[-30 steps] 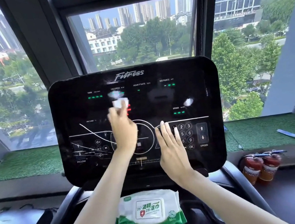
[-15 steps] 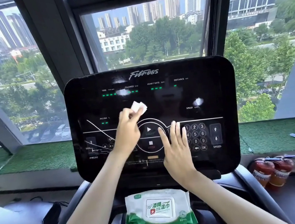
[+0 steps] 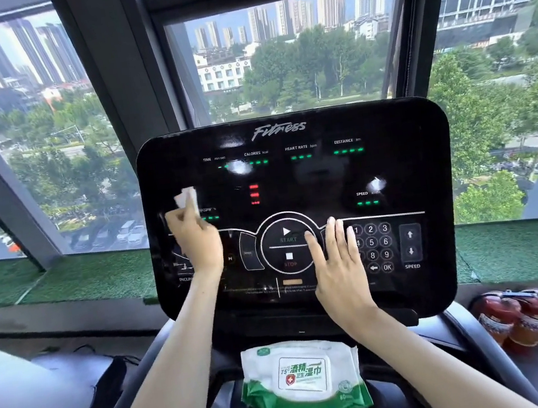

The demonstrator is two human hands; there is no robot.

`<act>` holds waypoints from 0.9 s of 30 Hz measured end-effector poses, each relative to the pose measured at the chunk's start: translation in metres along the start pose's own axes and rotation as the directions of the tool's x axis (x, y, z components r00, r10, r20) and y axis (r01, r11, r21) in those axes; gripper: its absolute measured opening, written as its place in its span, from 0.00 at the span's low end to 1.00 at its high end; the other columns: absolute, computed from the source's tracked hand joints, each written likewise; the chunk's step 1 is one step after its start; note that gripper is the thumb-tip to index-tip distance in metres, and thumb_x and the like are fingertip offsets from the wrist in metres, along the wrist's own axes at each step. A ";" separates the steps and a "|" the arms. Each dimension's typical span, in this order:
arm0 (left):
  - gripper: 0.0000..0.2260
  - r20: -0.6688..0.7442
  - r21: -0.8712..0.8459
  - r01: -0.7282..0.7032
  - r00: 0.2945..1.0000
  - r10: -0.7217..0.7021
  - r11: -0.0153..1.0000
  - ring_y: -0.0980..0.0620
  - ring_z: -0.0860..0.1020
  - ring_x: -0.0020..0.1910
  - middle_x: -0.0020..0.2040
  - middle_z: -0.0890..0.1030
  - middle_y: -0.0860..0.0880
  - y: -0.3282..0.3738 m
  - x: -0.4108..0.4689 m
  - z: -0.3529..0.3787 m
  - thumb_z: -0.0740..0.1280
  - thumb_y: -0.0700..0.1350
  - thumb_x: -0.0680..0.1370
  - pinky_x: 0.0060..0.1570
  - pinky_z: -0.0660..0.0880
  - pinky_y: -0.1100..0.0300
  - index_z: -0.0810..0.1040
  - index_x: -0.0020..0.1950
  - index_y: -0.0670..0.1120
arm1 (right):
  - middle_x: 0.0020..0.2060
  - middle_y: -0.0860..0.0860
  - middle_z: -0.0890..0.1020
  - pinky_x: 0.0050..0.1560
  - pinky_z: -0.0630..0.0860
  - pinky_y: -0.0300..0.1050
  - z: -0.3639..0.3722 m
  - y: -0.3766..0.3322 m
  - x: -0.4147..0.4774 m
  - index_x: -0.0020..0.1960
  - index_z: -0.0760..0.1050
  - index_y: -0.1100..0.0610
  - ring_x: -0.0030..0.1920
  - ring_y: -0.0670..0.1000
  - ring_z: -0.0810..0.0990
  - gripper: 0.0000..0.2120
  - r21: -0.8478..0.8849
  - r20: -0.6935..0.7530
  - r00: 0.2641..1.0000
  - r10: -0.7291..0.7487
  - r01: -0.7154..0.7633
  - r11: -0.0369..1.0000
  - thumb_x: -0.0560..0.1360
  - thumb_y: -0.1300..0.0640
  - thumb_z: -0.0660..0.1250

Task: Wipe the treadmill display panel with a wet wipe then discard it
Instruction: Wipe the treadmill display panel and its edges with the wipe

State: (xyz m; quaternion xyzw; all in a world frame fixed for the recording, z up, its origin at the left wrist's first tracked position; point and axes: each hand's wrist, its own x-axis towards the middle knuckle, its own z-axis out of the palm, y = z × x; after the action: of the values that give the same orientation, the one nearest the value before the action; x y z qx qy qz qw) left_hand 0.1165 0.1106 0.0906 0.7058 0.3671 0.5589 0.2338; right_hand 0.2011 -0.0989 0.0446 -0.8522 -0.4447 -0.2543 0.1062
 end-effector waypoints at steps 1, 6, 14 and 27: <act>0.24 -0.034 0.014 0.041 0.999 -0.041 0.999 0.57 0.65 0.44 0.47 0.63 0.54 0.002 -0.002 0.001 0.56 0.28 0.76 0.56 0.69 0.57 0.68 0.70 0.43 | 0.69 0.73 0.58 0.70 0.51 0.64 -0.001 -0.001 0.000 0.71 0.61 0.62 0.71 0.70 0.56 0.37 -0.003 0.005 1.000 0.005 -0.005 1.000 0.63 0.67 0.64; 0.29 0.320 0.087 -0.530 0.816 0.481 0.843 0.49 0.68 0.49 0.48 0.68 0.44 -0.008 -0.017 0.003 0.60 0.24 0.71 0.52 0.71 0.62 0.70 0.69 0.43 | 0.69 0.74 0.56 0.70 0.48 0.64 0.001 -0.006 0.000 0.72 0.60 0.61 0.71 0.70 0.54 0.36 -0.008 0.006 1.000 0.029 -0.029 1.000 0.64 0.67 0.58; 0.31 0.041 0.195 -0.150 0.989 0.145 0.969 0.43 0.68 0.52 0.48 0.65 0.45 -0.009 -0.010 -0.003 0.58 0.24 0.71 0.50 0.73 0.57 0.66 0.72 0.44 | 0.69 0.74 0.54 0.70 0.49 0.64 0.004 -0.009 0.001 0.72 0.59 0.61 0.72 0.71 0.51 0.37 0.019 0.006 0.999 0.038 -0.039 0.999 0.63 0.67 0.61; 0.30 0.183 0.151 -0.236 0.961 0.207 0.960 0.52 0.66 0.47 0.49 0.65 0.48 -0.042 0.005 -0.034 0.58 0.26 0.74 0.51 0.70 0.62 0.65 0.72 0.49 | 0.70 0.73 0.54 0.71 0.49 0.65 0.004 -0.009 -0.001 0.74 0.55 0.59 0.72 0.69 0.50 0.41 0.026 0.001 0.999 0.051 -0.051 0.998 0.62 0.67 0.64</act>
State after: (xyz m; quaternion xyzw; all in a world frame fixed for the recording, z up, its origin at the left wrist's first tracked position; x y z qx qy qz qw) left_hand 0.0731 0.1380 0.0713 0.8040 0.3113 0.4875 0.1378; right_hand 0.1948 -0.0921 0.0400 -0.8620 -0.4260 -0.2455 0.1237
